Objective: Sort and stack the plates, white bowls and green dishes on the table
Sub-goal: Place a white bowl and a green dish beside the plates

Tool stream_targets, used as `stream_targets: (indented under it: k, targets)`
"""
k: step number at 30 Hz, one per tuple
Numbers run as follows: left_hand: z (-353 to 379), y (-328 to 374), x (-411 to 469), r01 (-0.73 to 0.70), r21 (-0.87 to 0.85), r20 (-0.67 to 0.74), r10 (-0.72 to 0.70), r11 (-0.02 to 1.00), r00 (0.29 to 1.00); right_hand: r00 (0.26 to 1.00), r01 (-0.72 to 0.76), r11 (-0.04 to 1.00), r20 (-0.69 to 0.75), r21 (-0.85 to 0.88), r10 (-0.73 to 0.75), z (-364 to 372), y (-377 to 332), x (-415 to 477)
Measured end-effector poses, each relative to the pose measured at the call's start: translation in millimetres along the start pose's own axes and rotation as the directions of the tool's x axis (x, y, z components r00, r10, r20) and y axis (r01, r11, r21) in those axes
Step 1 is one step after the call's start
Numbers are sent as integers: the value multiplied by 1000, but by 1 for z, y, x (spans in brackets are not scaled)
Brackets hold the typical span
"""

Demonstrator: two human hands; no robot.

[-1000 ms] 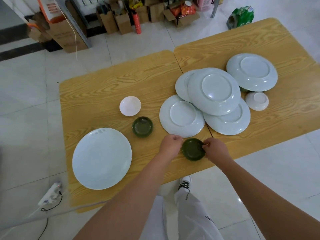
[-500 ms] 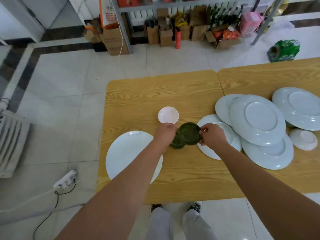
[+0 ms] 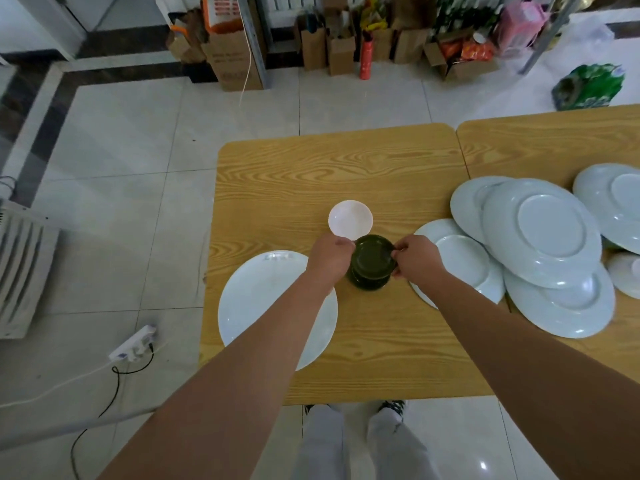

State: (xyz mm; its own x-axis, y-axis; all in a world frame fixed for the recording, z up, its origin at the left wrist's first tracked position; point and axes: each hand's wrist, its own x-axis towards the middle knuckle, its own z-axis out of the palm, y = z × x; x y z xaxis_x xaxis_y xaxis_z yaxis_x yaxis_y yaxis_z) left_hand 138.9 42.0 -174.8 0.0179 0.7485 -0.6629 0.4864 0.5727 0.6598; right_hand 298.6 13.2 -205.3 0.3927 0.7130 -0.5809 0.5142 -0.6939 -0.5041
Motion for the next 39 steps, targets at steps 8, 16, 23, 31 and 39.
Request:
stream_targets:
  k: [8, 16, 23, 31, 39]
  targets:
    - [8, -14, 1, -25, 42, 16, 24, 999, 1000, 1000, 16, 1000, 20, -26, -15, 11, 8, -1]
    - [7, -10, 1, -9, 79, -5, 9, 997, 1000, 999, 22, 994, 27, -104, -19, 15, 12, -2]
    - [11, -6, -1, 2, 83, -31, 1, 997, 1000, 999, 18, 996, 37, -82, -15, 14, 14, -2]
    - [15, 5, -5, 10, 78, -53, -6, 997, 999, 998, -7, 1000, 56, -18, 8, 6, 13, 0]
    - [55, 59, -22, -40, 102, 55, 35, 994, 998, 1000, 8, 990, -16, 138, -6, -62, 34, -5]
